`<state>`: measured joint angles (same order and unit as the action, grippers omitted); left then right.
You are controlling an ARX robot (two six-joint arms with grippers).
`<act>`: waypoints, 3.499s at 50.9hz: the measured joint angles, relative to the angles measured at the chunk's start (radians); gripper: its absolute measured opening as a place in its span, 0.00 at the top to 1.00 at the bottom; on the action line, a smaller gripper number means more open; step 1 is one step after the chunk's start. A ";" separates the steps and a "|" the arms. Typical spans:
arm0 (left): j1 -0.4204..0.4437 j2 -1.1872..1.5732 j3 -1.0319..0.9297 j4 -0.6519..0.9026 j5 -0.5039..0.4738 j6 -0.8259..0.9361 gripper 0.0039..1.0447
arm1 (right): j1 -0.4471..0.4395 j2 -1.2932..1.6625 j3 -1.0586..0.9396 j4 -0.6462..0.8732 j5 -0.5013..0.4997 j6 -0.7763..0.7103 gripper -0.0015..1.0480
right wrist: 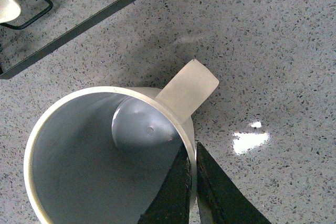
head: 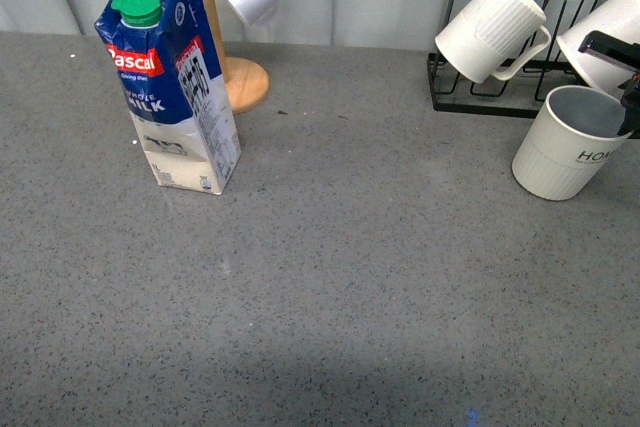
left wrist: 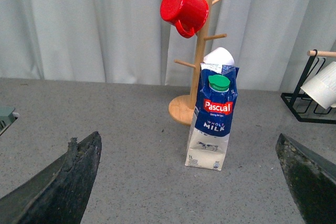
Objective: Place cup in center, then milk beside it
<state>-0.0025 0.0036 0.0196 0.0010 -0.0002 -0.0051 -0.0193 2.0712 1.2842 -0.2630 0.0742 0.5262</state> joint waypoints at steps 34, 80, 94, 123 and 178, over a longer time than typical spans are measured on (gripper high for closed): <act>0.000 0.000 0.000 0.000 0.000 0.000 0.06 | 0.262 0.117 0.235 -0.199 0.073 0.179 0.98; 0.000 0.000 0.000 0.000 0.000 0.000 0.06 | 0.330 0.152 0.299 -0.213 0.038 0.230 0.68; 0.000 0.000 0.000 0.000 0.000 0.000 0.06 | 0.307 0.019 0.201 -0.118 0.090 0.184 0.22; 0.000 0.000 0.000 0.000 0.000 0.000 0.06 | 0.209 -0.299 -0.573 1.276 0.109 -0.462 0.56; 0.000 0.000 0.000 0.000 0.000 0.000 0.06 | 0.022 -1.227 -1.256 1.063 -0.072 -0.526 0.99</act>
<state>-0.0025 0.0032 0.0196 0.0006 -0.0002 -0.0048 0.0025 0.8440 0.0280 0.7998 0.0021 0.0002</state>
